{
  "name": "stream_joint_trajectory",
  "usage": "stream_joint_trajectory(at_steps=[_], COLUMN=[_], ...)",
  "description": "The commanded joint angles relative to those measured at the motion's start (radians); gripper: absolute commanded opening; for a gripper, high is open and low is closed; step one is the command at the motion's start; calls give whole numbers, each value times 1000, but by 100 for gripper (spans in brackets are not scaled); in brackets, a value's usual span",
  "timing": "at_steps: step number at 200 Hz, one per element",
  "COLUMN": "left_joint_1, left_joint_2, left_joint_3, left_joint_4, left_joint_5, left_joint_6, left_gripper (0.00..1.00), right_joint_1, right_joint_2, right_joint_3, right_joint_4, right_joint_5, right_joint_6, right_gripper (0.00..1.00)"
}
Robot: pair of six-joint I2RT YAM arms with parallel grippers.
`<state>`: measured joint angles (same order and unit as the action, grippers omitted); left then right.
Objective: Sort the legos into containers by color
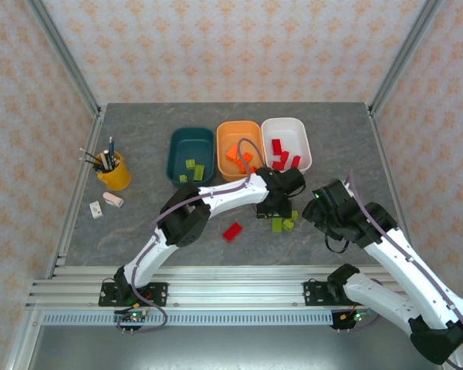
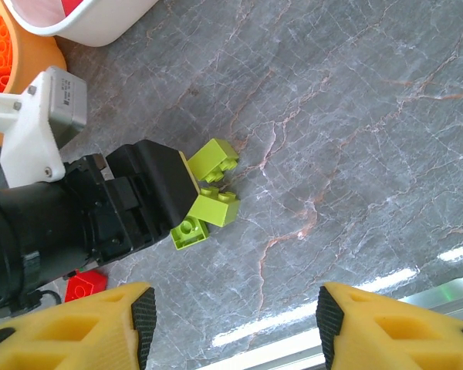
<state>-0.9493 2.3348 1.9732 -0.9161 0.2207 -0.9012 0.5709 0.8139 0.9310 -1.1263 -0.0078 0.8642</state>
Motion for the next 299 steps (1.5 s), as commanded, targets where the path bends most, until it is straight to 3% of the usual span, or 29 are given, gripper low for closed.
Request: stream_joint_trajectory(at_steps=[1, 69, 138, 188, 237, 274, 299], left_joint_1=[-9, -31, -47, -28, 84, 263, 403], left_joint_2=[19, 69, 72, -21, -214, -350, -377], left_joint_3=[28, 81, 43, 46, 21, -62, -84], left_joint_4=[-81, -198, -164, -180, -239, -238, -213], left_joint_5=[-32, -89, -103, -188, -277, -295, -266], left_joint_6=[-16, -28, -55, -27, 34, 127, 203], left_gripper=[61, 47, 32, 31, 31, 31, 31], right_joint_1=[6, 6, 6, 6, 7, 15, 68], right_joint_2=[-12, -7, -10, -33, -20, 75, 192], right_joint_3=[-9, -24, -47, -22, 19, 25, 63], right_joint_4=[-23, 8, 81, 89, 183, 418, 595], right_joint_5=[9, 12, -45, -41, -69, -216, -245], right_joint_6=[9, 21, 6, -37, -143, -210, -245], right_gripper=[59, 59, 59, 59, 59, 59, 60])
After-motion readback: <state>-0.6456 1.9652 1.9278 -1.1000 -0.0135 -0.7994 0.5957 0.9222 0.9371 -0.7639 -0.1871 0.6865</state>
